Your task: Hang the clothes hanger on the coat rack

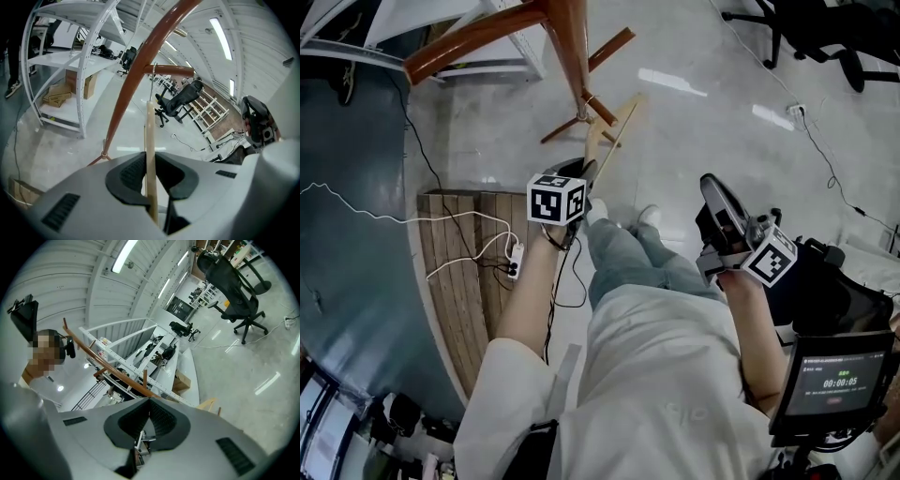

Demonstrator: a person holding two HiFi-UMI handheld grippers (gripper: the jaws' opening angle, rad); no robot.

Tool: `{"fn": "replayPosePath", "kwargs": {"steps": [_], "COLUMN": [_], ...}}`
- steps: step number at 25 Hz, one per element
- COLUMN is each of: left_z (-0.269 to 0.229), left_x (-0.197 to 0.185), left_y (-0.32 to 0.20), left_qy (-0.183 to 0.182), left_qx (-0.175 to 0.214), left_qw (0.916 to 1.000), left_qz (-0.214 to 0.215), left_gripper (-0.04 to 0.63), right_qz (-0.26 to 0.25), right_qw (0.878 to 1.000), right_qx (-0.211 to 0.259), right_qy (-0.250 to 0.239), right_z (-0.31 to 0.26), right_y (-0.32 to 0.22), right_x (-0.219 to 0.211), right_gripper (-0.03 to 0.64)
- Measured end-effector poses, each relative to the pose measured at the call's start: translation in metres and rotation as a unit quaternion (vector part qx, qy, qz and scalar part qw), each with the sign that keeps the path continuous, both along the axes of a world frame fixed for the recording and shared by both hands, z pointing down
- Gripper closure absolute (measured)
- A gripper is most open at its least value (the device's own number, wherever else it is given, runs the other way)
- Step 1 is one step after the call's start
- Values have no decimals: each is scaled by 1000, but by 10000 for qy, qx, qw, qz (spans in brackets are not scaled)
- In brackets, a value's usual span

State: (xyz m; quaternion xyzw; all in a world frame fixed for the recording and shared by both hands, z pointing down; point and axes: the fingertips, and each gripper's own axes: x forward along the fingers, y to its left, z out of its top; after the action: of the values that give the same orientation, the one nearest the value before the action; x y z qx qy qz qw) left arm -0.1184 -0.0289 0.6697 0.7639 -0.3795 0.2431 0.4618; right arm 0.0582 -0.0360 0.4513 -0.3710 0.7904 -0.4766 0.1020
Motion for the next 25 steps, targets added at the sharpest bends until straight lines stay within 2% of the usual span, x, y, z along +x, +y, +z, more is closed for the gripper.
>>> {"fn": "replayPosePath", "kwargs": {"steps": [12, 17, 21, 25], "left_z": [21, 28, 25, 15], "left_x": [-12, -23, -30, -38], "left_y": [-26, -39, -46, -52], "left_qy": [-278, -781, -874, -1134], "left_qx": [221, 639, 902, 1312], "left_qw": [9992, 9947, 9921, 9848], "left_qz": [197, 177, 37, -32], "left_gripper": [537, 537, 535, 450], "right_qz": [40, 17, -10, -52], "right_qw": [10000, 10000, 10000, 10000], "right_qx": [-20, -26, -36, -42], "right_qy": [69, 81, 74, 46], "right_z": [1, 1, 1, 2], "right_y": [2, 3, 4, 6], "right_x": [1, 0, 0, -2], "right_gripper": [609, 609, 609, 609]}}
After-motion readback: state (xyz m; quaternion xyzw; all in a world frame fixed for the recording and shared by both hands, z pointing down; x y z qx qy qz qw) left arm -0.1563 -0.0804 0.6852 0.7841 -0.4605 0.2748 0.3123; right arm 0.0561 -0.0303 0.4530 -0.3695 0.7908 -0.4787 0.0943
